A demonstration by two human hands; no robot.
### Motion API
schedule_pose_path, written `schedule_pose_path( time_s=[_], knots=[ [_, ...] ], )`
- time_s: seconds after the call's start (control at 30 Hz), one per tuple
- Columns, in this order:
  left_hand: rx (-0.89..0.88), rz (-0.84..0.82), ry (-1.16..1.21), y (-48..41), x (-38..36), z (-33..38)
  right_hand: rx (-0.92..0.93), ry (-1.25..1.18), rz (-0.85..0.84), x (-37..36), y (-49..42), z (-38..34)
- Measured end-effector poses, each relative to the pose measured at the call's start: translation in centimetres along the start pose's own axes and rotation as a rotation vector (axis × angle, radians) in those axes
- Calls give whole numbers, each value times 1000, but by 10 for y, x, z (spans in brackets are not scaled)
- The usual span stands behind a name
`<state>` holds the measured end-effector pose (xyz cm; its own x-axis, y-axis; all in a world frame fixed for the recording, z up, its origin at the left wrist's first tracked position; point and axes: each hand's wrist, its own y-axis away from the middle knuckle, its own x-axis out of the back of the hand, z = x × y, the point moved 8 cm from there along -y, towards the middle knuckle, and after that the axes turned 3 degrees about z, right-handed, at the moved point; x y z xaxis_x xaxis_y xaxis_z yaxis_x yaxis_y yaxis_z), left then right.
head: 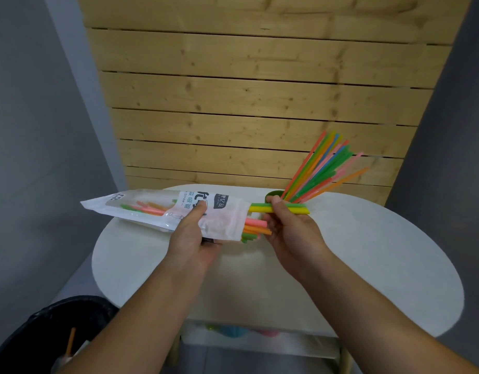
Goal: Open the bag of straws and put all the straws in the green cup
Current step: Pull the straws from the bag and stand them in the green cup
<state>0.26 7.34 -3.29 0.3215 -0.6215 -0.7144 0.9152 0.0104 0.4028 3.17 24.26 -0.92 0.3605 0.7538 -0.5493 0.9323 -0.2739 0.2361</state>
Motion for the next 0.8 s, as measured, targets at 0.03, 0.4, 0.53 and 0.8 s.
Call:
schedule_pose_path(
  time_s=[0.03, 0.4, 0.53, 0.8],
  knots=[
    [-3, -2, -5, 0, 0, 0, 29, 36, 16, 1, -1, -2],
    [-22, 6, 59, -2, 7, 12, 336, 218, 164, 41, 17, -70],
    [-42, 30, 90, -6, 10, 14, 480, 285, 219, 58, 29, -102],
    [-38, 45, 75, -5, 9, 6, 760, 494, 394, 70, 49, -144]
  ],
)
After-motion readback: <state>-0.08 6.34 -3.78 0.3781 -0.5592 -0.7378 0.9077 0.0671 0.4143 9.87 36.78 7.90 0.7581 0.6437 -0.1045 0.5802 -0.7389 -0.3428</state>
